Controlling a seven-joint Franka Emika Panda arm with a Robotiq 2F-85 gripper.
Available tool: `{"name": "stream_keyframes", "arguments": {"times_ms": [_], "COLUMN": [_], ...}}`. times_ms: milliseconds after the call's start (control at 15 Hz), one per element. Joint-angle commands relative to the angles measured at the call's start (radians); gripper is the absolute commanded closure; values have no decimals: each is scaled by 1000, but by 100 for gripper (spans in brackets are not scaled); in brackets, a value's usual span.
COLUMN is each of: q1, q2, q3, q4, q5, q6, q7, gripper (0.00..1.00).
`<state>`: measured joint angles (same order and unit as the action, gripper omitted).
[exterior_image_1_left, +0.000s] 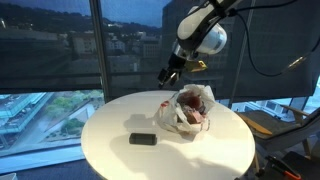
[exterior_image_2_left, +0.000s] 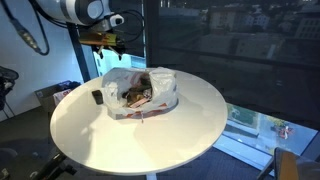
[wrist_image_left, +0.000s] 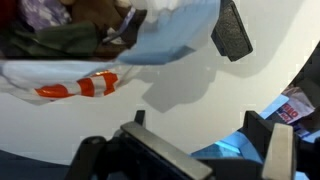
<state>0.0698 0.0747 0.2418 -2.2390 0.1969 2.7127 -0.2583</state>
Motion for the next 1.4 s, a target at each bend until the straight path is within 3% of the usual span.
{"name": "stream_keyframes", "arguments": {"times_ms": [0, 200, 400, 600, 800, 1067, 1333], "q1": [17, 3, -14, -20, -58, -21, 80], "q2": [-206, -213, -100, 37, 177, 298, 313], "q3": [-54, -104, -163, -203, -162, -234, -381], "q4": [-236, -281, -238, -153, -32, 43, 27], "q5": [-6, -12, 3, 121, 284, 92, -108], "q6": [58, 28, 30, 9, -27, 78, 174], "q7": [147, 196, 208, 127, 25, 286, 580], "gripper": [0, 0, 0, 0, 0, 0, 0]}}
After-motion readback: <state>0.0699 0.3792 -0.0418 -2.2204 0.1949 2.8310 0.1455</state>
